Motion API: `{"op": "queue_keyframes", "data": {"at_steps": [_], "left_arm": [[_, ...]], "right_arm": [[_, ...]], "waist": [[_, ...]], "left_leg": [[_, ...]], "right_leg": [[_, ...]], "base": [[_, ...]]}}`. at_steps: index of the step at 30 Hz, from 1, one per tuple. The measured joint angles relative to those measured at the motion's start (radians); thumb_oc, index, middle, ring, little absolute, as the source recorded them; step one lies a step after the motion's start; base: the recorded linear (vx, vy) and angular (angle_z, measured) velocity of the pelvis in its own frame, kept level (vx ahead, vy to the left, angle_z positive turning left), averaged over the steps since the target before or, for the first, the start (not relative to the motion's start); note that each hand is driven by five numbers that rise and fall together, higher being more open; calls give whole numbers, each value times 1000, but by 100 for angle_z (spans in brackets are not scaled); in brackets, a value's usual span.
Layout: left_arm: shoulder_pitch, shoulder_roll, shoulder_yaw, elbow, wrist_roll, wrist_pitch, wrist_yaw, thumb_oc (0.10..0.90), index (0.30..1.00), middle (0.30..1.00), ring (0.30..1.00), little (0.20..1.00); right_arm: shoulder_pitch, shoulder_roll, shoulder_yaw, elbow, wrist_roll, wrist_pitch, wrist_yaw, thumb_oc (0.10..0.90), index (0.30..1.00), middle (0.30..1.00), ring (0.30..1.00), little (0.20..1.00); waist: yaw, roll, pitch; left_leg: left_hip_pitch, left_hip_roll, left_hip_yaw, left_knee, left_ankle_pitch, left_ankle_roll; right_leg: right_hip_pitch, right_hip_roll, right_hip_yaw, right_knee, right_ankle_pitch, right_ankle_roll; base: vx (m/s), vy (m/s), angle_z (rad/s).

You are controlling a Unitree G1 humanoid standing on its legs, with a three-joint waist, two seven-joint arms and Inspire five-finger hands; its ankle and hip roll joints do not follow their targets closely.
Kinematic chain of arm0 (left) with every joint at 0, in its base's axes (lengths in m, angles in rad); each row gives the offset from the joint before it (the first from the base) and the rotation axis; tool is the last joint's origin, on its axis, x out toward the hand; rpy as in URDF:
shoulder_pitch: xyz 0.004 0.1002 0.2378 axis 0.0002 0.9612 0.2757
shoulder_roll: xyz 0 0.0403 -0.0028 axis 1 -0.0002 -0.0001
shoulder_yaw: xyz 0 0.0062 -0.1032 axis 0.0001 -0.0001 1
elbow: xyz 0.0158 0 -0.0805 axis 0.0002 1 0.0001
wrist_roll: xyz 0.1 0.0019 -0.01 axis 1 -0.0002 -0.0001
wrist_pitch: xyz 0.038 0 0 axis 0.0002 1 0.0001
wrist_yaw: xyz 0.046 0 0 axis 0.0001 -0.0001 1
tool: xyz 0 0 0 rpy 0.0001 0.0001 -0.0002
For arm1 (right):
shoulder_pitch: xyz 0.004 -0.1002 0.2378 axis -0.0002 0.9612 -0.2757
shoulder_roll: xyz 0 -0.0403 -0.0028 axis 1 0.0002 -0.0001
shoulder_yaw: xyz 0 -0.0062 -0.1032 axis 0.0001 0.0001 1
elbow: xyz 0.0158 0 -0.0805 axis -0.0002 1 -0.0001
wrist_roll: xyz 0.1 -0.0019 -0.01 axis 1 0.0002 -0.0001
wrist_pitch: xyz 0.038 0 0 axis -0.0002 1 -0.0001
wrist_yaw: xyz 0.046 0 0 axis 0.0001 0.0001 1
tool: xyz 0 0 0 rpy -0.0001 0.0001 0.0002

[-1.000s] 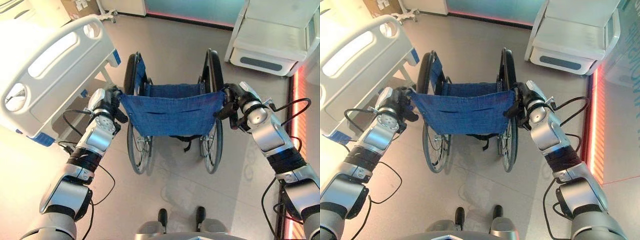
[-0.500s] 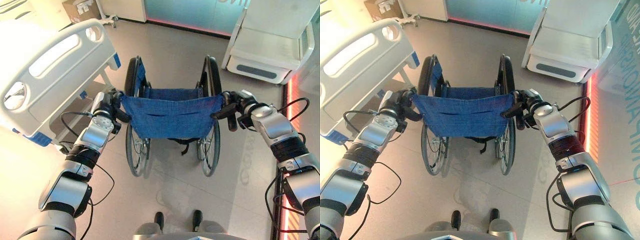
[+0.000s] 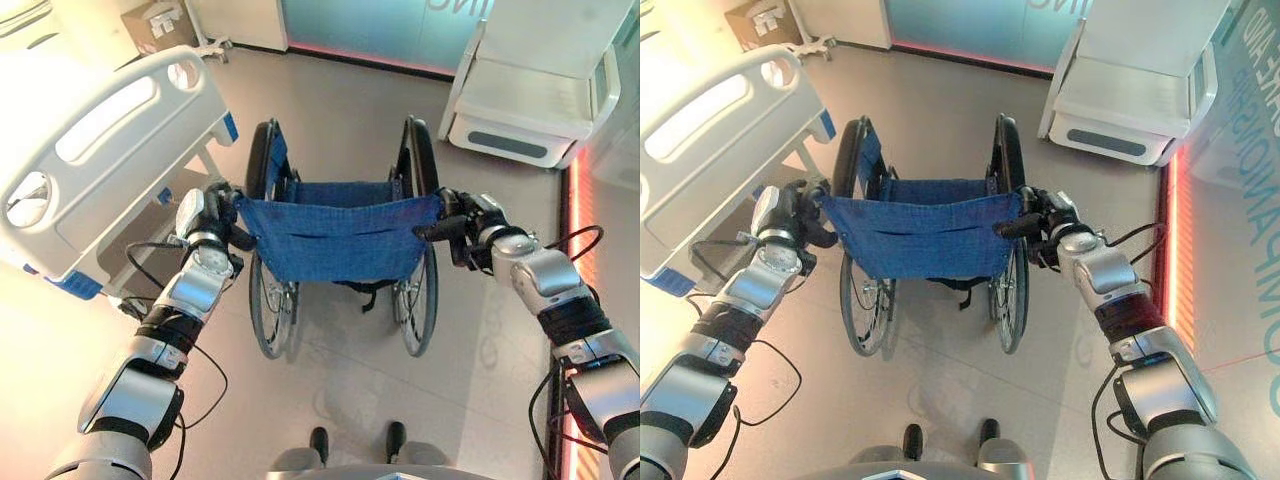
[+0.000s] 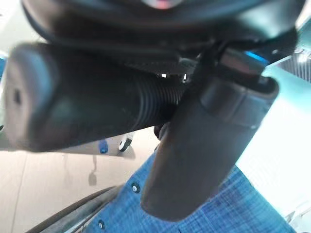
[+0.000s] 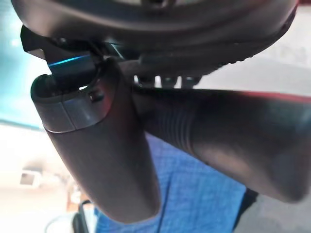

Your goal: Push the wheelchair next to the bed

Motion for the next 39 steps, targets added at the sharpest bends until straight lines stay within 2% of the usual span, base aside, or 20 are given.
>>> {"op": "queue_keyframes", "data": {"at_steps": [3, 8, 9, 11, 16, 17, 18, 20, 21, 22, 23, 24, 25, 26, 27, 35, 39], "left_arm": [[26, -1, 2, -17, 28, -12, 17, 800, 900, 900, 900, 900], [35, -2, 2, -16, 41, -13, 12, 800, 900, 900, 900, 900], [37, -2, 2, -16, 41, -13, 7, 767, 851, 851, 851, 851], [38, -4, 2, -11, 41, -13, -4, 764, 846, 846, 846, 846], [35, -5, -1, -1, 41, -13, -39, 769, 853, 853, 853, 853], [32, -6, -1, 5, 41, -13, -48, 800, 900, 900, 900, 900], [31, -6, -2, 8, 41, -12, -51, 800, 900, 900, 900, 900], [18, -7, -2, 27, 40, -8, -71, 744, 815, 815, 815, 815], [16, -7, -2, 29, 40, -7, -76, 700, 749, 749, 749, 749], [9, -7, -3, 33, 40, 3, -88, 557, 535, 535, 535, 535], [3, -7, -9, 36, 39, 11, -95, 557, 535, 535, 535, 535], [-5, -7, -16, 41, 39, 15, -102, 438, 356, 356, 356, 356], [-16, -7, -23, 53, 39, 21, -116, 400, 300, 300, 300, 300], [-20, -8, -24, 61, 39, 21, -116, 400, 300, 300, 300, 300], [-24, -13, -24, 71, 39, 22, -105, 400, 300, 300, 300, 300], [-50, -35, -31, 112, 39, 39, -84, 400, 300, 300, 300, 300], [-47, -38, -40, 111, 35, 29, -60, 400, 300, 300, 300, 300]], "right_arm": [[15, 0, -3, -40, -86, 26, 51, 800, 900, 900, 900, 900], [15, 0, -11, -50, -160, 53, 129, 800, 900, 900, 900, 900], [14, 0, -11, -49, -164, 59, 142, 800, 900, 900, 900, 900], [14, 1, -11, -47, -202, 72, 175, 800, 900, 900, 900, 900], [-10, 4, -8, 5, -233, 103, 231, 800, 900, 900, 900, 900], [-23, 6, 3, 23, -236, 106, 237, 800, 900, 900, 900, 900], [-28, 9, 12, 31, -237, 108, 237, 800, 900, 900, 900, 900], [-50, 21, 16, 70, -238, 112, 240, 800, 900, 900, 900, 900], [-54, 24, 18, 76, -238, 115, 241, 800, 900, 900, 900, 900], [-66, 28, 21, 98, -238, 117, 250, 800, 900, 900, 900, 900], [-71, 28, 22, 106, -238, 119, 258, 800, 900, 900, 900, 900], [-75, 28, 22, 113, -239, 121, 263, 800, 900, 900, 900, 900], [-85, 29, 24, 131, -240, 123, 273, 587, 580, 580, 580, 580], [-90, 30, 24, 140, -240, 124, 279, 513, 469, 469, 469, 469], [-97, 34, 26, 151, -238, 125, 281, 400, 300, 300, 300, 300], [-121, 49, 26, 191, -214, 127, 257, 400, 300, 300, 300, 300], [-118, 51, 35, 198, -133, 109, 169, 400, 300, 300, 300, 300]], "waist": [[0, 2, -1], [1, 3, -5], [1, 2, -9], [3, 0, -15], [9, -8, -27], [9, -9, -28], [9, -11, -29], [9, -16, -32], [9, -16, -33], [9, -17, -33], [10, -18, -34], [11, -19, -35], [12, -20, -37], [12, -20, -38], [12, -20, -39], [13, -19, -45], [12, -20, -45]], "left_leg": [[1, 0, 1, -1, 0, 0], [3, 1, 3, -3, 0, 0], [3, 1, 3, -3, 0, 0], [3, 1, 3, -3, 0, 0], [3, 1, 3, -3, 0, 0], [5, 1, 3, -3, 0, 0], [5, 1, 3, -3, 0, 0], [5, 1, 3, -1, 0, 0], [5, 1, 3, -1, 0, 0], [5, 1, 3, 1, 0, 0], [5, 1, 3, 1, 0, 0], [5, 1, 3, 2, 0, 0], [4, 1, 3, 3, 0, 0], [4, 1, 3, 3, 0, 0], [3, 1, 3, 3, 0, 0], [3, 1, 2, 4, 0, 0], [2, 1, 1, 4, 0, 0]], "right_leg": [[0, 0, 1, 0, 0, 0], [0, 1, 3, 0, 0, 0], [0, 1, 3, 0, 0, 0], [1, 1, 3, 0, 0, 0], [4, 0, 2, 0, 0, 0], [6, 0, 2, 0, 0, 0], [7, 0, 2, 0, 0, 0], [8, 1, 2, 0, 0, 0], [8, 1, 2, 0, 0, 0], [9, 0, 2, 0, 0, 0], [9, 0, 1, 0, 0, 0], [9, 0, 1, 0, 0, 0], [9, 0, 1, 0, 0, 0], [9, 0, 0, 0, 0, 0], [9, 0, 0, 0, 0, 0], [9, -1, -1, 0, 0, 0], [9, -1, -1, 0, 0, 0]], "base": [[0, 0, 0], [0, 0, 0], [0, 0, 0], [0, 0, 0], [0, 0, 0], [0, 0, 0], [0, 0, 0], [0, 0, 0], [0, 0, 0], [0, 0, 0], [0, 0, 0], [0, 0, 0], [0, 0, 0], [0, 0, 0], [0, 0, 0], [0, 0, 0], [0, 0, 0]]}}
